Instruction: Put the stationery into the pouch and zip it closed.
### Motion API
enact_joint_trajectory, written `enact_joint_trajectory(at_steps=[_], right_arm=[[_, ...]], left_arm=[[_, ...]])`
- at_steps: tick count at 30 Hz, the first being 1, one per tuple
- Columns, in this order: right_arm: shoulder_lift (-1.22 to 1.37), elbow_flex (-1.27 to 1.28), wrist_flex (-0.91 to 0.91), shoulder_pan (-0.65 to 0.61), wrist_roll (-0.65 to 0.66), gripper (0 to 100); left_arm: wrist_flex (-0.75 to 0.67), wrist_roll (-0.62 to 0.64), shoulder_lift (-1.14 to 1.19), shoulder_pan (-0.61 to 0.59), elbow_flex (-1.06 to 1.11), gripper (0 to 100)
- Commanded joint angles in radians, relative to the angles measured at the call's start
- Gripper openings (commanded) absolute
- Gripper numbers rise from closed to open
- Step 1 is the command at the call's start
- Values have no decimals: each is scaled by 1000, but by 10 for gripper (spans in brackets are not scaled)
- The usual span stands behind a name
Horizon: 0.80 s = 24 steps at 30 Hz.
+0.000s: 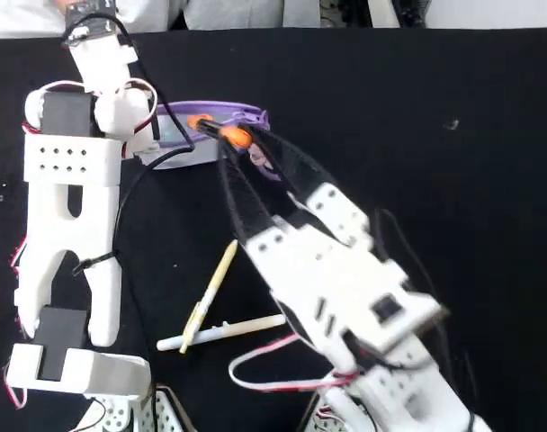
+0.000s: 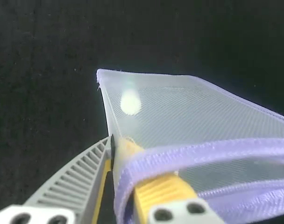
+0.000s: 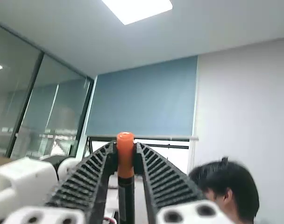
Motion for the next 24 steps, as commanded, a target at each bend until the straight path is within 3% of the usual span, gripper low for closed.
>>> enact_joint_trajectory(at_steps=[1,6,12,18,24], right_arm=[[111,-10,-110,9,-5,11],[277,-22,-250,84,-9,11],[430,-68,-255,106,-18,11],[533,-114,-253,144,-132,11],[518,-133,-253,181,-167,11]], left_arm=[[-17,12,2,24,16,29],[-17,12,2,25,16,29],[-20,17,2,19,16,29],[-20,17,2,18,16,29],[-15,17,2,16,-4,29]])
